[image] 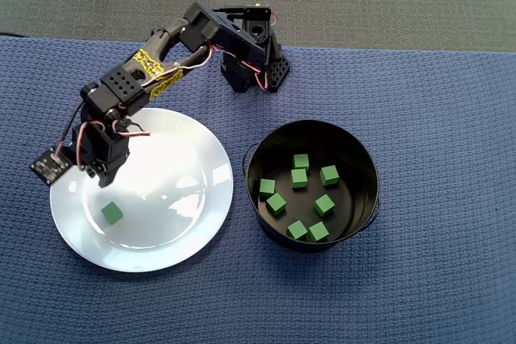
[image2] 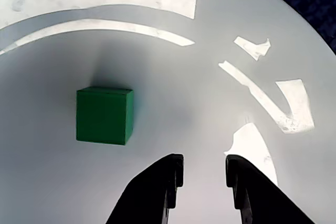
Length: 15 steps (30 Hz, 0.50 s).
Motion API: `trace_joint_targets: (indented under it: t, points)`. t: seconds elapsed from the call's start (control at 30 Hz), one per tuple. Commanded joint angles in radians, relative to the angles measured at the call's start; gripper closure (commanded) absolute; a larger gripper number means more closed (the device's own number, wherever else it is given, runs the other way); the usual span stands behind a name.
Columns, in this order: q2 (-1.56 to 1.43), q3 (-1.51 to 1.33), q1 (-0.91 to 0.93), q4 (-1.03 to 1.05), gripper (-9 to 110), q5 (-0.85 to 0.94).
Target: Pick up the green cubes from the white plate and place them in the black recipient
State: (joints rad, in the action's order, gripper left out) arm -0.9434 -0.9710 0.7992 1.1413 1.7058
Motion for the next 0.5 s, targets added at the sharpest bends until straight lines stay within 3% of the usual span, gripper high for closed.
trace_joint_targets:
  t: [0.0,0.27,0.47]
  points:
    - [0.0,0.109,-0.041,-0.008,94,-0.017]
    - [0.026,0.187,-0.083,0.028,72,-0.064]
    - [0.063,0.204,-0.091,0.023,63,-0.072]
